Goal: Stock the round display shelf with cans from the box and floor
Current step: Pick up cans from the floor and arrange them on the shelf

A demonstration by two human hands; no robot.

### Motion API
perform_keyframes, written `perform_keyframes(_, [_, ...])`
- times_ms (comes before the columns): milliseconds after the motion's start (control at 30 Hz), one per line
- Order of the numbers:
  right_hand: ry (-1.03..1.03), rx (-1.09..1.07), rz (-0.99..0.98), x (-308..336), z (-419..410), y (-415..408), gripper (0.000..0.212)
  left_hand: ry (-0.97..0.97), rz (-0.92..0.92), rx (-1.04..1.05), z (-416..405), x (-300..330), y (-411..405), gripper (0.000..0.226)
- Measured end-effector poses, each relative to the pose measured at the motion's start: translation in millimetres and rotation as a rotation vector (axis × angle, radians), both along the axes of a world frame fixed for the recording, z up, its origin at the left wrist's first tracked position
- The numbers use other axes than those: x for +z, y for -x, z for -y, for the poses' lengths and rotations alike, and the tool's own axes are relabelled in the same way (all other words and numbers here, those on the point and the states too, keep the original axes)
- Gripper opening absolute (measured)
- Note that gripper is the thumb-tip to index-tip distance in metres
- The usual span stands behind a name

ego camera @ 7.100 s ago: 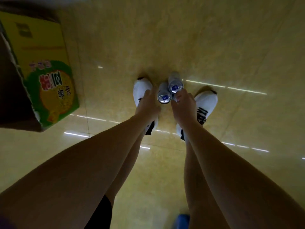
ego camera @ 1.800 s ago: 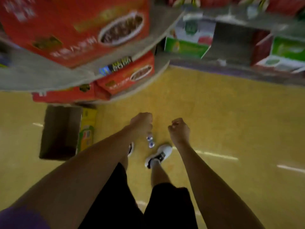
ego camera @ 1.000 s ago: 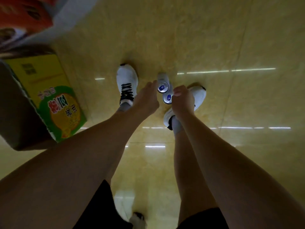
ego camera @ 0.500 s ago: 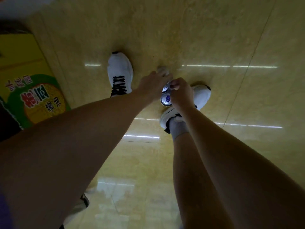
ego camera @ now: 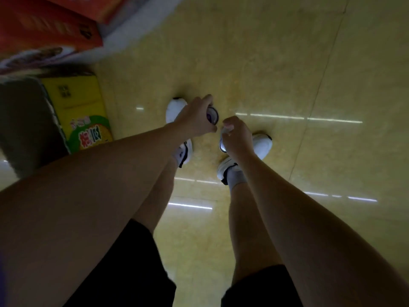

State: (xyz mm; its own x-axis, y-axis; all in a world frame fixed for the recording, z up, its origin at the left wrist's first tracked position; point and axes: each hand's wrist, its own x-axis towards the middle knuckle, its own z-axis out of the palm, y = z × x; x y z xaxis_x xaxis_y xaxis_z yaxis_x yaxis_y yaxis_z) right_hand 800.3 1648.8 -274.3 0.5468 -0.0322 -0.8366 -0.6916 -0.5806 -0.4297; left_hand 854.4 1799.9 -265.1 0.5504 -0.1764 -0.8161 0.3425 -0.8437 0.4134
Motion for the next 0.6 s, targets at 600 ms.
perform_keyframes(600, [-0.206, 0.191, 0.291, 383, 44, -129, 0.049, 0.205, 0.047, 0.225, 28, 440, -124, 0.025])
